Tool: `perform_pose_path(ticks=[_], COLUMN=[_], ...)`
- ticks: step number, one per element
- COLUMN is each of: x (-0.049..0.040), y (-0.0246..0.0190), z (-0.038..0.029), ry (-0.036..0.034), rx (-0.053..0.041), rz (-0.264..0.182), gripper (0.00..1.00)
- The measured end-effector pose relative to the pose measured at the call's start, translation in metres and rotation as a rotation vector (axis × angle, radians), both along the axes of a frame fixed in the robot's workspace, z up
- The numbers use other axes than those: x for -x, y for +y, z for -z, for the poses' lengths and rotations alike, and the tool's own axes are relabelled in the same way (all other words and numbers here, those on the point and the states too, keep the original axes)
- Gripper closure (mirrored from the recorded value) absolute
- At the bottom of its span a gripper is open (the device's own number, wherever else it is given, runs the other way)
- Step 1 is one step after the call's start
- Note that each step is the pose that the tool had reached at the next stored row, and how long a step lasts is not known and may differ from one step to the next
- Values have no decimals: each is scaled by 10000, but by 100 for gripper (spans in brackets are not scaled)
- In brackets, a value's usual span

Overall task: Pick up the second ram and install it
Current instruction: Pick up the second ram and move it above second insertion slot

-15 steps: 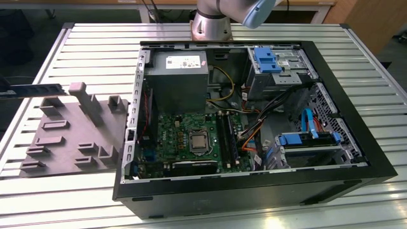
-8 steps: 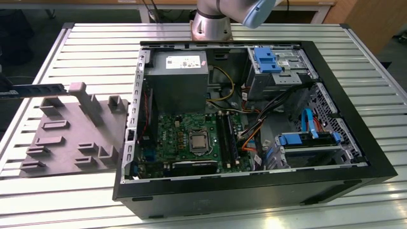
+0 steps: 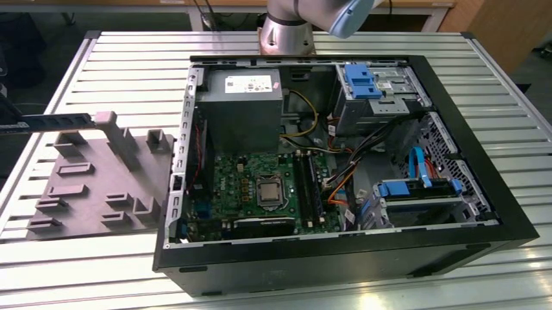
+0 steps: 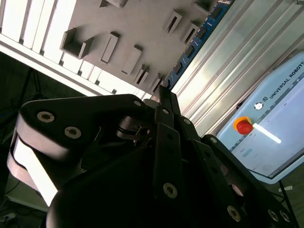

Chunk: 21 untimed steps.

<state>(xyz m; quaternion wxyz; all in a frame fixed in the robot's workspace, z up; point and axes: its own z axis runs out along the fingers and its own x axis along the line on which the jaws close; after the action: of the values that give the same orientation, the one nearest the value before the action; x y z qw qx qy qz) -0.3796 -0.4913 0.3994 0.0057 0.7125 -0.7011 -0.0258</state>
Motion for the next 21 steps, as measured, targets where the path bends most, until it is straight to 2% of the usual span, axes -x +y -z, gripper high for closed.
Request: perform_pose_path(ticks=[21], x=[-123], y=[0], z=[0], ry=[0], rx=[0], rz=[0], gripper=[88])
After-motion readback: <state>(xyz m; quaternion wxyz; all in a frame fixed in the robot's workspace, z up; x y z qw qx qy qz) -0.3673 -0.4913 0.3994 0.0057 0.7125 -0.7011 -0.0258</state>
